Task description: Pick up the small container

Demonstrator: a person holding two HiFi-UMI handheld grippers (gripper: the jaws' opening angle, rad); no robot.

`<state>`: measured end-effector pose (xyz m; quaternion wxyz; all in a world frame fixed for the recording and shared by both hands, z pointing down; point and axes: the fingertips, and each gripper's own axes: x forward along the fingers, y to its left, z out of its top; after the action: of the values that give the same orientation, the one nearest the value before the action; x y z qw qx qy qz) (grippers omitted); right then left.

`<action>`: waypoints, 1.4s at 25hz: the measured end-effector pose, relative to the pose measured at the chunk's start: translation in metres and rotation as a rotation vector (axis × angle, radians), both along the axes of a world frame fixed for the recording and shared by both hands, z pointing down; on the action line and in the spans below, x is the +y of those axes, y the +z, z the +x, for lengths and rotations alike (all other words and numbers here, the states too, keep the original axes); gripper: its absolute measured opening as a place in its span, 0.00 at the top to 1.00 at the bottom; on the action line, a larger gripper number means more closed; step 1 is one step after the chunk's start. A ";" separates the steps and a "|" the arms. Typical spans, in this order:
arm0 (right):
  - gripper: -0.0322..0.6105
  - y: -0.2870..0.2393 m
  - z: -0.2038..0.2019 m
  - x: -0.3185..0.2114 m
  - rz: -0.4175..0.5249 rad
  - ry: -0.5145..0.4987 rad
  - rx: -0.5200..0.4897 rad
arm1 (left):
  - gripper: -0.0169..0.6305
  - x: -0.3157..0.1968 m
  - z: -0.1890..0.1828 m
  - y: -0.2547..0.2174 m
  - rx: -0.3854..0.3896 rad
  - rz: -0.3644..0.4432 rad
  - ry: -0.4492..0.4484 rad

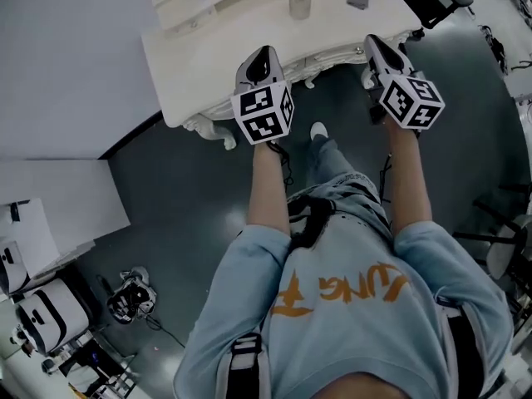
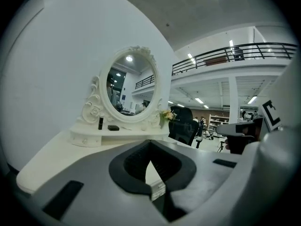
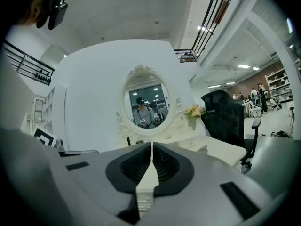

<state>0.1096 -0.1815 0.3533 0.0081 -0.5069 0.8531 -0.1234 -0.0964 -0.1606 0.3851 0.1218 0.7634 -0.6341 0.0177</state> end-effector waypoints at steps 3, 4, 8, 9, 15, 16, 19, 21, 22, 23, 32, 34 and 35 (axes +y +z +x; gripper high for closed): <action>0.90 0.025 0.005 -0.029 -0.055 -0.013 0.016 | 0.96 -0.022 0.016 0.030 0.004 -0.071 0.006; 0.90 0.034 0.004 -0.040 -0.075 -0.022 0.023 | 0.96 -0.031 0.018 0.042 0.006 -0.099 0.003; 0.90 0.067 -0.001 -0.092 -0.131 -0.054 0.035 | 0.96 -0.075 0.011 0.073 -0.004 -0.187 -0.033; 0.90 0.070 -0.001 -0.107 -0.138 -0.064 0.032 | 0.96 -0.088 0.010 0.076 -0.010 -0.199 -0.044; 0.90 0.064 0.002 -0.192 -0.125 -0.116 0.020 | 0.96 -0.156 0.026 0.069 -0.038 -0.228 -0.068; 0.90 0.061 0.002 -0.204 -0.118 -0.122 0.014 | 0.96 -0.164 0.030 0.066 -0.043 -0.225 -0.066; 0.90 0.056 -0.005 -0.225 -0.105 -0.147 -0.003 | 0.96 -0.182 0.034 0.064 -0.057 -0.222 -0.057; 0.90 0.063 -0.016 -0.229 -0.114 -0.184 0.001 | 0.96 -0.187 0.028 0.067 -0.055 -0.232 -0.077; 0.90 0.066 -0.022 -0.230 -0.121 -0.202 0.003 | 0.96 -0.189 0.023 0.068 -0.053 -0.236 -0.090; 0.90 0.070 -0.028 -0.231 -0.128 -0.219 0.006 | 0.96 -0.191 0.019 0.069 -0.050 -0.239 -0.102; 0.90 0.093 -0.059 -0.239 -0.158 -0.311 0.051 | 0.96 -0.200 0.017 0.094 -0.021 -0.291 -0.115; 0.90 0.098 -0.062 -0.239 -0.155 -0.323 0.060 | 0.96 -0.201 0.019 0.101 -0.020 -0.304 -0.111; 0.90 0.101 -0.064 -0.238 -0.155 -0.332 0.067 | 0.96 -0.200 0.020 0.105 -0.016 -0.311 -0.112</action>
<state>0.0456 -0.4196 0.4546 -0.0799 -0.3619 0.9128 -0.1714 -0.0759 -0.3608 0.4902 0.2344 0.6987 -0.6660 0.1151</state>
